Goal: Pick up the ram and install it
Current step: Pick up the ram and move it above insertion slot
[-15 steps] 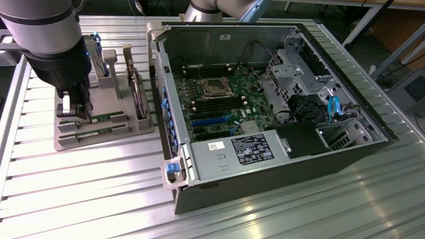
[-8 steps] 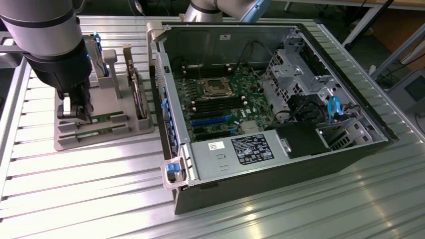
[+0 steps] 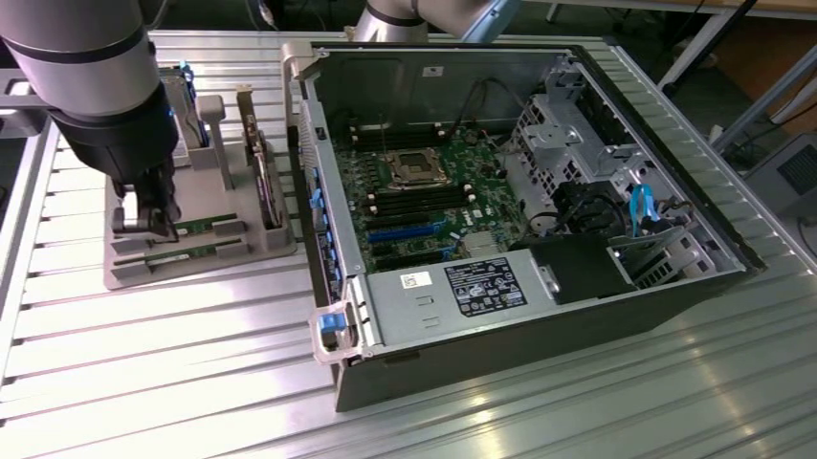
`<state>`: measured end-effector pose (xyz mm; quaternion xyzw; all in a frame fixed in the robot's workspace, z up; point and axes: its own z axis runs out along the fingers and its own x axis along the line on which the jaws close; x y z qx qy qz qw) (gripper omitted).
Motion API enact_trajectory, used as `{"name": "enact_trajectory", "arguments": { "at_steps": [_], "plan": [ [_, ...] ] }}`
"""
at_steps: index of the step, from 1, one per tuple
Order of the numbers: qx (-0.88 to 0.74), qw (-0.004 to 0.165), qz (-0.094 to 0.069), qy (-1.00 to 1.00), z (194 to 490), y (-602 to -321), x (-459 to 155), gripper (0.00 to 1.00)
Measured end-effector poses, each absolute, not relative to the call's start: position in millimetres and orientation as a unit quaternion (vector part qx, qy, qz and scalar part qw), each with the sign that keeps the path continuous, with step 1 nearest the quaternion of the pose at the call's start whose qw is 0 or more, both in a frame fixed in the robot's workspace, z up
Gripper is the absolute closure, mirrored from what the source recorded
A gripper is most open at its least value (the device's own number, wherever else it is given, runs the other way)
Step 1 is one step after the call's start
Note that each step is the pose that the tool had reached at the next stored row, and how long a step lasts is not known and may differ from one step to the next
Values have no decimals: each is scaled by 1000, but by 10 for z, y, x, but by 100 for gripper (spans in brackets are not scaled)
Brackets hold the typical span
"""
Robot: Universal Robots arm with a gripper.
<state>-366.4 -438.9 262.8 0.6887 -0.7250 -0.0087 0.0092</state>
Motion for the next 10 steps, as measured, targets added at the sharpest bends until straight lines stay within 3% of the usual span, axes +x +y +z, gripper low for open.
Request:
{"name": "enact_trajectory", "arguments": {
  "at_steps": [10],
  "plan": [
    [689, 9, -9, -725, 2544, -4419, -3663, 64]
  ]
}}
